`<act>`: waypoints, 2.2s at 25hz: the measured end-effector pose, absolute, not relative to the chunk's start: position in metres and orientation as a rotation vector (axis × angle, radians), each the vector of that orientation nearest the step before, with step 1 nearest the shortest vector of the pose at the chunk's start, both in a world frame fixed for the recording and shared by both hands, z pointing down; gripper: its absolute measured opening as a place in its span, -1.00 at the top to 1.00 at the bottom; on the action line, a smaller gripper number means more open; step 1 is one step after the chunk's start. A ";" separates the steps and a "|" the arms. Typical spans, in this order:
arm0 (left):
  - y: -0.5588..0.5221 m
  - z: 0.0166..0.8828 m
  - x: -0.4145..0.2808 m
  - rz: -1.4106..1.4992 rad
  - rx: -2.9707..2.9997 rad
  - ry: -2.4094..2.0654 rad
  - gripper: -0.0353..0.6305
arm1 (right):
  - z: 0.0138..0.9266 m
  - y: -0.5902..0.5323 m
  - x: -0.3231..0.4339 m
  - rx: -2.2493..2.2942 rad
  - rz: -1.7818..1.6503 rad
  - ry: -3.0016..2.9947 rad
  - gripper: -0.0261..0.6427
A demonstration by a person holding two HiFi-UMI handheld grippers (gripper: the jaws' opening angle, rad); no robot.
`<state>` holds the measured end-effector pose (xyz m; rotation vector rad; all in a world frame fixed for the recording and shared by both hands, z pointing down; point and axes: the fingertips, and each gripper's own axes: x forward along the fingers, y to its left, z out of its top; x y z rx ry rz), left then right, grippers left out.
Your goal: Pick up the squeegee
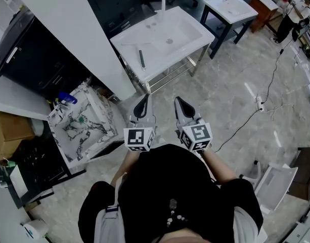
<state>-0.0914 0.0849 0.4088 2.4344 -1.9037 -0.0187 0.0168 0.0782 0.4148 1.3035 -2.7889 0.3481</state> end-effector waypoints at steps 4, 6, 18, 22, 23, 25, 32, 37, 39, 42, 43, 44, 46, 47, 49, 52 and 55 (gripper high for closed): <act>0.080 0.407 -0.097 -0.043 2.407 -1.914 0.89 | 0.417 0.072 0.011 1.287 0.344 -2.778 0.92; 0.078 0.409 -0.101 -0.042 2.388 -1.920 0.89 | 0.417 0.070 0.009 1.279 0.344 -2.778 0.92; 0.048 0.420 -0.120 -0.022 2.289 -2.020 0.89 | 0.428 0.030 -0.012 1.141 0.358 -2.809 0.92; 0.023 0.421 -0.121 -0.017 2.260 -2.047 0.89 | 0.428 -0.002 -0.013 1.111 0.364 -2.819 0.92; 0.016 0.422 -0.122 -0.014 2.251 -2.052 0.89 | 0.428 -0.010 -0.013 1.104 0.366 -2.820 0.92; 0.001 0.428 -0.124 -0.003 2.225 -2.063 0.89 | 0.432 -0.026 -0.014 1.086 0.382 -2.818 0.92; -0.059 0.434 -0.115 0.044 2.190 -2.078 0.89 | 0.443 -0.092 -0.005 1.048 0.429 -2.800 0.92; -0.096 0.431 -0.117 0.078 2.151 -2.127 0.89 | 0.443 -0.133 -0.008 0.982 0.443 -2.828 0.92; -0.107 0.429 -0.118 0.083 2.125 -2.151 0.89 | 0.444 -0.145 -0.009 0.944 0.449 -2.838 0.92; -0.119 0.431 -0.118 0.107 2.073 -2.195 0.89 | 0.444 -0.162 -0.012 0.882 0.454 -2.857 0.92; -0.123 0.433 -0.118 0.121 2.056 -2.211 0.89 | 0.444 -0.168 -0.014 0.858 0.452 -2.866 0.92; -0.127 0.435 -0.119 0.132 2.038 -2.227 0.89 | 0.443 -0.173 -0.016 0.834 0.447 -2.877 0.92; -0.135 0.438 -0.122 0.138 1.990 -2.263 0.89 | 0.443 -0.182 -0.019 0.782 0.437 -2.895 0.92; -0.140 0.440 -0.123 0.135 1.963 -2.281 0.89 | 0.443 -0.187 -0.020 0.757 0.434 -2.900 0.92; -0.148 0.442 -0.123 0.133 1.921 -2.309 0.89 | 0.444 -0.196 -0.017 0.717 0.429 -2.906 0.92; -0.159 0.446 -0.119 0.136 1.883 -2.327 0.89 | 0.447 -0.211 -0.010 0.696 0.428 -2.906 0.92; -0.164 0.452 -0.117 0.151 1.853 -2.328 0.89 | 0.448 -0.221 -0.008 0.684 0.437 -2.905 0.92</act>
